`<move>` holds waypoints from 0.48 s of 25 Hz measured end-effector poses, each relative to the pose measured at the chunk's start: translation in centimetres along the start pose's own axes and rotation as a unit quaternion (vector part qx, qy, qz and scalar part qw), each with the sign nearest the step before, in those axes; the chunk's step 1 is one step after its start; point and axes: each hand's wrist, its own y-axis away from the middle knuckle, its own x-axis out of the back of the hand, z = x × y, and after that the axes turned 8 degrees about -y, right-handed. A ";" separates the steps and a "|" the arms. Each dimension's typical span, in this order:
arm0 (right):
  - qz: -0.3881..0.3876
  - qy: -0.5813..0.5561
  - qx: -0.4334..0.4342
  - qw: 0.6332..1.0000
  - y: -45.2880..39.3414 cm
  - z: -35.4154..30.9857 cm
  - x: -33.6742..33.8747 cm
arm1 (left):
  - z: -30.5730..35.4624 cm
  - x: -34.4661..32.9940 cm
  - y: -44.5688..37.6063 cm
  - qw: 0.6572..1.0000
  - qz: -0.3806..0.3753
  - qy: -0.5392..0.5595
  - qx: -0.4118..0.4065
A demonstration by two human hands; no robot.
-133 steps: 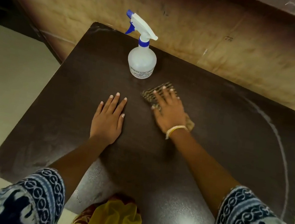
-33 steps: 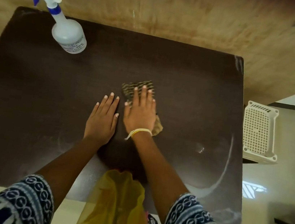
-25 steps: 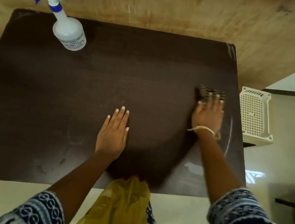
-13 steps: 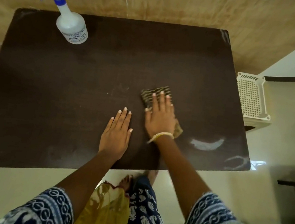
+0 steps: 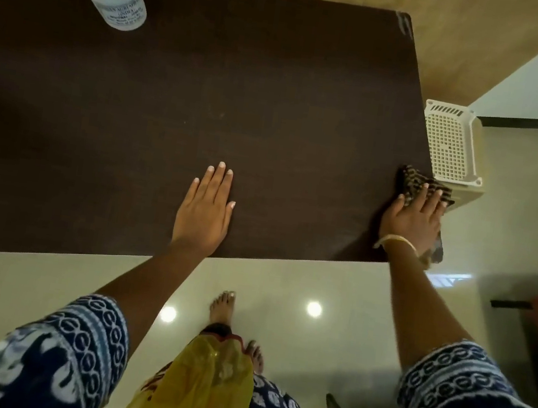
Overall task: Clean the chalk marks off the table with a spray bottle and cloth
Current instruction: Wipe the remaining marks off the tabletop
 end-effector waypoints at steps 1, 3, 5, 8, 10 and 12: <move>0.007 -0.004 -0.017 1.000 1.4 -1.8 -0.6 | 0.0 0.0 0.0 1.000 0.000 -0.003 0.002; -0.020 -0.002 0.056 0.998 6.0 -5.7 -2.2 | 0.4 0.0 0.1 1.000 0.003 -0.003 0.008; -0.081 0.026 0.218 0.972 11.9 -8.6 -4.1 | 0.8 0.1 0.5 1.000 0.002 0.003 0.019; -0.170 0.060 0.399 0.899 15.5 -8.5 -4.4 | 0.6 -0.1 2.2 1.000 0.009 0.019 0.016; -0.157 0.069 0.406 0.898 12.3 -5.6 -3.2 | 0.2 -0.3 3.5 1.000 0.010 0.023 0.000; -0.104 0.058 0.293 0.949 8.4 -0.8 -1.4 | -0.4 -0.6 4.4 1.000 0.006 0.023 -0.011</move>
